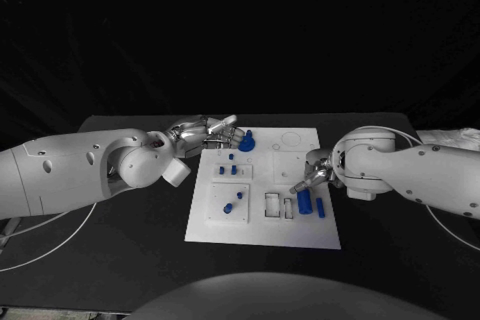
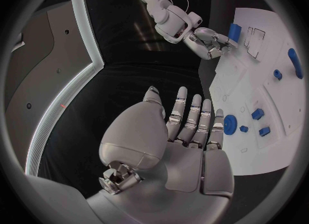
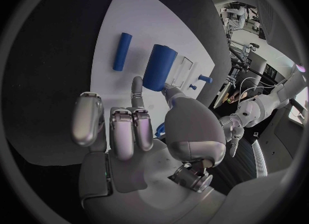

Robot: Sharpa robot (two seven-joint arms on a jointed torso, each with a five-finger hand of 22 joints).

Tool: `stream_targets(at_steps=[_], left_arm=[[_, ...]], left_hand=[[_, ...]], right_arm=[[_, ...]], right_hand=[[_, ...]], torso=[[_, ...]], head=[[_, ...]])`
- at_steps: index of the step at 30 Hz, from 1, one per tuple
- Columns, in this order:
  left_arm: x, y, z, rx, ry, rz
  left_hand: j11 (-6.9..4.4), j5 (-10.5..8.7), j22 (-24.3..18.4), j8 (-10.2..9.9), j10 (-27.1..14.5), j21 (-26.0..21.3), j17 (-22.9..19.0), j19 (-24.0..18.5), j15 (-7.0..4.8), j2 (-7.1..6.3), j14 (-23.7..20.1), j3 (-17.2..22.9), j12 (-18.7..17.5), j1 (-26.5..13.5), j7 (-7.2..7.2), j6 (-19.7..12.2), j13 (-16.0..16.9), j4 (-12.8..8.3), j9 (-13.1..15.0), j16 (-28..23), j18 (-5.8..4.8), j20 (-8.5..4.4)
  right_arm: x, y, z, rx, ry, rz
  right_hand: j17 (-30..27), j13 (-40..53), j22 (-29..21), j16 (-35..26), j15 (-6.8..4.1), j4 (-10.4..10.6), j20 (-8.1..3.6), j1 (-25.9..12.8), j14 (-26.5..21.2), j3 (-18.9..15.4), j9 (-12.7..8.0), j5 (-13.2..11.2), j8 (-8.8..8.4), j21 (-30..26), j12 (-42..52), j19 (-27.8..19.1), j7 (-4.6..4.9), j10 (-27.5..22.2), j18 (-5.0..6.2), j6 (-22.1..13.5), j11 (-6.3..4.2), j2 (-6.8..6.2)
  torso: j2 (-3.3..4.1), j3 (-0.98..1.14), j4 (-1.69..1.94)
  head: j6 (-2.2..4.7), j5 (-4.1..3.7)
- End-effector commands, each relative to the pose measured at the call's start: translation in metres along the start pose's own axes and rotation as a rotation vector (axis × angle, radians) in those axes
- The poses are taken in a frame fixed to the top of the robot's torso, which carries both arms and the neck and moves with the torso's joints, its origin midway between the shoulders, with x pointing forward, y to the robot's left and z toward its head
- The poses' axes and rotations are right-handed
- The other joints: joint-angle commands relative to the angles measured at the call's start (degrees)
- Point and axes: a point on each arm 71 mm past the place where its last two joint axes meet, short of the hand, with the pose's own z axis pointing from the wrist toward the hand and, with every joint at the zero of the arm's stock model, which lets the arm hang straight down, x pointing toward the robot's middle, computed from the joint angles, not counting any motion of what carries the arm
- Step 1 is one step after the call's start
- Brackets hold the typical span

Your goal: Assemble the parts on the task board

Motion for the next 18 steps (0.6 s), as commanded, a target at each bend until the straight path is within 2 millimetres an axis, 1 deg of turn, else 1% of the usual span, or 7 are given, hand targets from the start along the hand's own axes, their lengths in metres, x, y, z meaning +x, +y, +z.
stream_targets(at_steps=[1, 5, 10, 15, 16, 18], left_arm=[[0.002, -0.001, 0.001, 0.005, 0.016, -0.001], [0.002, 0.000, 0.001, 0.004, 0.017, -0.001], [0.002, 0.000, 0.001, 0.003, 0.017, -0.001], [0.002, 0.001, 0.001, 0.002, 0.016, -0.002], [0.002, 0.001, 0.000, 0.002, 0.015, -0.001], [0.001, 0.001, 0.000, 0.001, 0.015, -0.002]], left_hand=[[-0.06, 0.38, -0.11, 0.38, 0.41, 0.22, -0.10, 0.07, -0.05, 0.05, 0.16, -0.32, 0.19, 0.49, 0.33, 0.15, -0.07, -0.08, -0.07, 0.13, 0.21, 0.11], [-0.06, 0.40, -0.12, 0.38, 0.40, 0.21, -0.11, 0.05, -0.05, 0.05, 0.16, -0.33, 0.19, 0.52, 0.33, 0.15, -0.08, -0.08, -0.08, 0.13, 0.21, 0.11], [-0.07, 0.43, -0.13, 0.38, 0.40, 0.21, -0.12, 0.04, -0.04, 0.04, 0.15, -0.33, 0.18, 0.55, 0.34, 0.15, -0.09, -0.09, -0.09, 0.13, 0.21, 0.11], [-0.07, 0.44, -0.13, 0.39, 0.40, 0.21, -0.12, 0.04, -0.04, 0.04, 0.15, -0.33, 0.18, 0.57, 0.34, 0.14, -0.09, -0.10, -0.09, 0.13, 0.21, 0.11], [-0.07, 0.44, -0.13, 0.39, 0.40, 0.21, -0.12, 0.04, -0.04, 0.04, 0.15, -0.33, 0.18, 0.57, 0.34, 0.14, -0.09, -0.10, -0.09, 0.13, 0.21, 0.11], [-0.07, 0.44, -0.13, 0.39, 0.40, 0.21, -0.12, 0.04, -0.04, 0.04, 0.15, -0.33, 0.18, 0.57, 0.34, 0.14, -0.09, -0.10, -0.09, 0.13, 0.21, 0.11]], right_arm=[[-0.005, 0.002, -0.005, -0.016, 0.016, 0.052], [-0.012, 0.006, -0.008, -0.027, 0.008, 0.072], [-0.015, 0.013, -0.007, -0.040, 0.018, 0.097], [-0.016, 0.021, -0.005, -0.052, 0.026, 0.108], [-0.015, 0.022, -0.005, -0.055, 0.028, 0.109], [-0.014, 0.026, -0.003, -0.060, 0.032, 0.111]], right_hand=[[15.06, 15.09, 9.25, 0.20, -0.39, -2.34, 0.08, 0.73, 6.08, 2.18, 0.15, 0.25, 0.32, -0.24, 0.22, -0.32, -0.65, 6.07, 0.84, -1.11, -0.33, 0.25], [15.06, 15.09, 9.07, 0.20, -0.38, -2.30, 0.08, 0.59, 6.08, 2.26, 0.43, 0.18, 0.32, -0.86, 0.22, -0.64, -0.60, 6.07, 0.97, -1.24, -0.31, 0.31], [15.06, 15.09, 8.81, 0.20, -0.29, -2.22, 0.13, 0.28, 6.08, 2.47, 1.05, 0.10, 0.23, -1.80, 0.22, -1.14, -0.49, 6.07, 1.14, -1.60, -0.21, 0.39], [15.06, 15.09, 8.76, 0.20, -0.27, -2.21, 0.15, 0.22, 6.08, 2.51, 1.20, -0.03, 0.22, -2.01, 0.22, -1.25, -0.48, 6.07, 1.18, -1.66, -0.19, 0.40], [15.06, 15.09, 8.76, 0.20, -0.26, -2.21, 0.15, 0.22, 6.08, 2.52, 1.20, -0.03, 0.22, -2.02, 0.22, -1.26, -0.48, 6.07, 1.18, -1.66, -0.18, 0.40], [15.06, 15.09, 8.66, 0.20, -0.23, -2.28, 0.18, 0.27, 6.08, 2.69, 1.43, -0.16, 0.20, -2.38, 0.22, -1.46, -0.48, 6.07, 1.25, -1.75, -0.17, 0.54]], torso=[[-0.03, -0.01, -0.02], [-0.03, -0.02, -0.05], [0.00, -0.01, -0.01], [0.04, -0.02, 0.02], [0.04, -0.02, 0.03], [0.02, -0.03, -0.02]], head=[[0.00, -0.02], [0.00, -0.09], [0.00, 0.24], [0.00, 0.54], [0.00, 0.63], [0.00, 1.22]])
